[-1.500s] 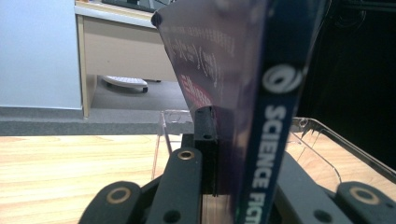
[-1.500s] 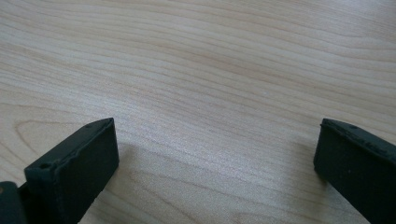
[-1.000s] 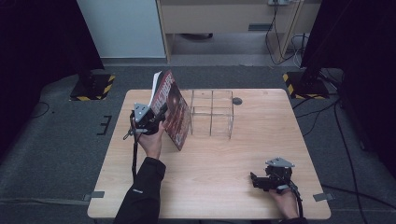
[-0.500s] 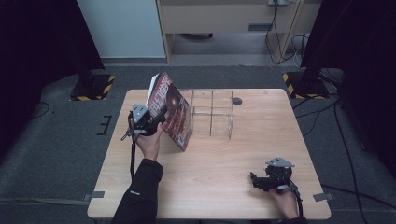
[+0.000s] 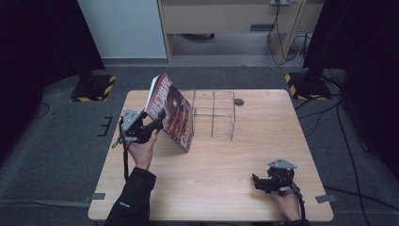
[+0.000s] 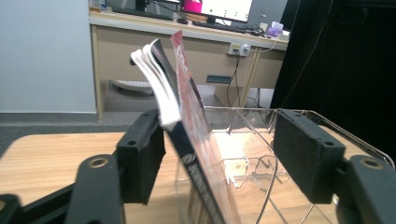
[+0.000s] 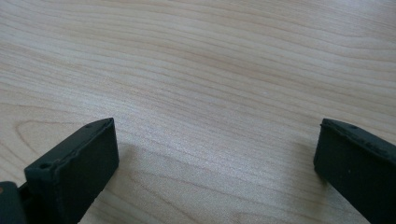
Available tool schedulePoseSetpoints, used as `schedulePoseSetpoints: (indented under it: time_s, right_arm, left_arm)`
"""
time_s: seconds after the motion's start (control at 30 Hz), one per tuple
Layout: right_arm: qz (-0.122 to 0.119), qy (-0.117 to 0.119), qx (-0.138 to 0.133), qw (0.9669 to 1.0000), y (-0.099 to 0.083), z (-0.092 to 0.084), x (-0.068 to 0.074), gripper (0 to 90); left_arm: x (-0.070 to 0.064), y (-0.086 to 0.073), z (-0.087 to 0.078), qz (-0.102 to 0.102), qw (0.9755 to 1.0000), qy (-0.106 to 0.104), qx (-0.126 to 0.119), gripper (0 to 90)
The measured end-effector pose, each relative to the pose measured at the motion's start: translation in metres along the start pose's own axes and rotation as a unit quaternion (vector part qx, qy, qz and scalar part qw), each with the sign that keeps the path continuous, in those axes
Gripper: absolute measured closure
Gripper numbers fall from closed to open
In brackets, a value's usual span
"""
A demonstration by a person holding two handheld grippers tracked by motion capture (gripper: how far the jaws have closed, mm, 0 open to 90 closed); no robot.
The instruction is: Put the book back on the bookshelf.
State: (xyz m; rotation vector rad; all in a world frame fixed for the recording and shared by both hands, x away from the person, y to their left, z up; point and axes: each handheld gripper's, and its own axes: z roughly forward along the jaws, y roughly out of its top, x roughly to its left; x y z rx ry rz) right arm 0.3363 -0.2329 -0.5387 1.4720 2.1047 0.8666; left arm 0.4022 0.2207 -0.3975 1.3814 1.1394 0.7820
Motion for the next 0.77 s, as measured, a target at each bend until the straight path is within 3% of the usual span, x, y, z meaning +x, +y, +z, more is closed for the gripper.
schedulePoseSetpoints:
  time_s: [0.2,0.43,0.53,0.67,0.73,0.77]
  right_arm:
    - [-0.001,0.0,0.0,1.0,0.0,0.0,0.0,0.3]
    - [-0.001,0.0,0.0,1.0,0.0,0.0,0.0,0.3]
    - [-0.001,0.0,0.0,1.0,0.0,0.0,0.0,0.3]
    - [-0.001,0.0,0.0,1.0,0.0,0.0,0.0,0.3]
    - [0.0,0.0,0.0,1.0,0.0,0.0,0.0,0.3]
    - [-0.001,0.0,0.0,1.0,0.0,0.0,0.0,0.3]
  left_arm:
    - [0.003,-0.005,-0.029,-0.006,0.9999,-0.009,0.005,27.0]
    - [0.009,-0.035,-0.05,0.002,0.9987,0.0,0.052,23.5]
    - [0.012,-0.053,-0.055,0.003,0.9967,0.003,0.081,22.8]
    - [0.017,-0.078,-0.059,0.015,0.9926,0.006,0.12,21.5]
    - [0.02,-0.089,-0.059,0.019,0.989,0.005,0.147,20.6]
    - [0.02,-0.089,-0.059,0.019,0.989,0.005,0.147,19.5]
